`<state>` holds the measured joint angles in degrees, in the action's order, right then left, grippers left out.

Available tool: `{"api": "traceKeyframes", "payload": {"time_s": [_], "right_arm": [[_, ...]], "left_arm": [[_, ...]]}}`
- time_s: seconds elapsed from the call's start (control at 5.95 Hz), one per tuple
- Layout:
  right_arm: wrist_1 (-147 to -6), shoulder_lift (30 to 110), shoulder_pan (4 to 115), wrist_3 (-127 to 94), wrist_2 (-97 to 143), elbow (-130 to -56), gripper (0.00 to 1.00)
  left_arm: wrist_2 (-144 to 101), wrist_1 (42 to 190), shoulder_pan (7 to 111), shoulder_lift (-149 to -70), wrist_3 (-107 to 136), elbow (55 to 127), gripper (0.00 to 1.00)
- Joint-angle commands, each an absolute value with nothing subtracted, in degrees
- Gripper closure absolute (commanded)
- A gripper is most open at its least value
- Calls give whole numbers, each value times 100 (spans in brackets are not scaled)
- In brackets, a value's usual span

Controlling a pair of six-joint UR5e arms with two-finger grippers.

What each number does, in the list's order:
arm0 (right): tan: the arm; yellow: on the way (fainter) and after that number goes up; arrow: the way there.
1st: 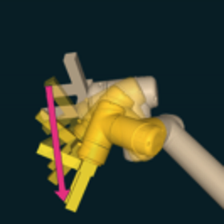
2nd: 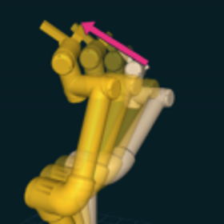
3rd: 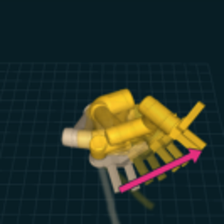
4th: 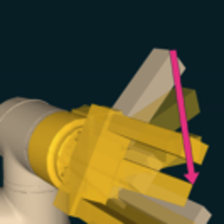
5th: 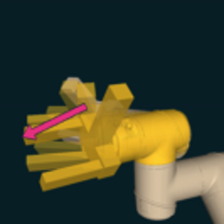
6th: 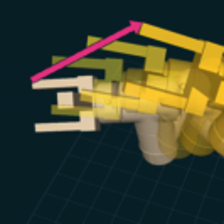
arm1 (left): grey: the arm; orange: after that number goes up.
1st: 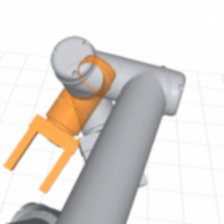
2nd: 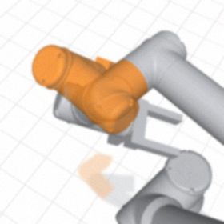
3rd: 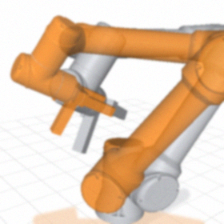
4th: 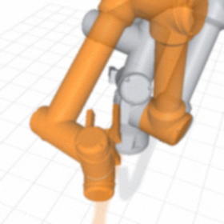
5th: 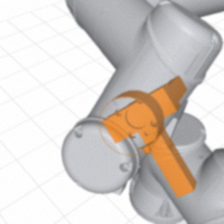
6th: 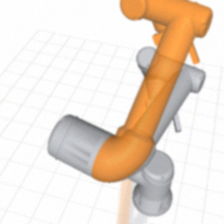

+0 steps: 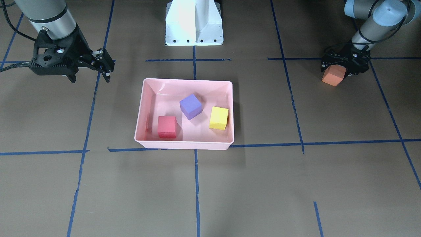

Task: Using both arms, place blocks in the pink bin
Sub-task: 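Withdraw the right gripper while the left gripper reaches for the orange cube, then close the left gripper on the orange cube and lift it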

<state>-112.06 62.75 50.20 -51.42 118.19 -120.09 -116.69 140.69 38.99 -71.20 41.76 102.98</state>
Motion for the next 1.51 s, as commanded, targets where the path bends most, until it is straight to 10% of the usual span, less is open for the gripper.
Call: {"api": "traceKeyframes", "payload": {"time_s": [0.0,0.17,0.67,1.34], "right_arm": [[-11206,6275,5019,-5142,11821,-12006,0],[-11206,6284,5019,-5124,11821,-12015,0],[-11215,6878,5866,-3279,12521,-11988,0],[-11206,8653,7775,582,13104,-11769,0]], "left_arm": [[-11672,14045,3832,-7154,4201,10239,22],[-11681,14028,3832,-7163,4201,10318,55],[-12314,11930,4357,-7738,4210,11745,57],[-12270,7128,4307,-12090,5251,12044,55]]}}
